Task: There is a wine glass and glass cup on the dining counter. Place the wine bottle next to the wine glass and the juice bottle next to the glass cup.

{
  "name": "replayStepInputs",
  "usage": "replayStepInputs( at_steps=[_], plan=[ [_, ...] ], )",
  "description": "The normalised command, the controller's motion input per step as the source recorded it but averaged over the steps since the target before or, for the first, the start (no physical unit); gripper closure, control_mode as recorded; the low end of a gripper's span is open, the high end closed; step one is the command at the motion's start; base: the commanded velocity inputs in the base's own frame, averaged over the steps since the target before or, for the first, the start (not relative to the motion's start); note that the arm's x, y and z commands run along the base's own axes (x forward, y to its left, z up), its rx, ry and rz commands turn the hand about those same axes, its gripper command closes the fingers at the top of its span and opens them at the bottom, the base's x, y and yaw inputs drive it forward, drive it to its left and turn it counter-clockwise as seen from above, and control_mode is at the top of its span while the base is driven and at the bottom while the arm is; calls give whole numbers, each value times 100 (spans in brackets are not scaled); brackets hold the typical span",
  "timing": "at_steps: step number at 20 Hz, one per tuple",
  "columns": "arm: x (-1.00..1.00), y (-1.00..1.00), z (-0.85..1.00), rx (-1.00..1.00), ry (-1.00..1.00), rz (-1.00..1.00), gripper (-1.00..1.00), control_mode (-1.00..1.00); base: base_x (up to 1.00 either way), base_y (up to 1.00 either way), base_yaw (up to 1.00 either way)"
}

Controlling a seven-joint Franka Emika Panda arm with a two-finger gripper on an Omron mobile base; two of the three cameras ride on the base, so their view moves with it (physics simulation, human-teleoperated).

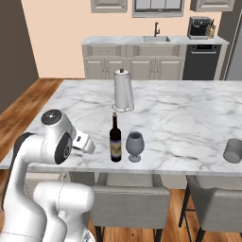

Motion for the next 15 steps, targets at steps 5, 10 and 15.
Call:
replayStepInputs(
  at_steps=[5, 10, 15],
  plan=[
    [-49, 14, 36, 2, 12, 29, -100, -100, 0, 0, 0],
    [-53, 21, 27, 0, 7, 23, -100, -100, 0, 0, 0],
    [-64, 16, 16, 0, 0, 9, -100, -100, 0, 0, 0]
  ],
)
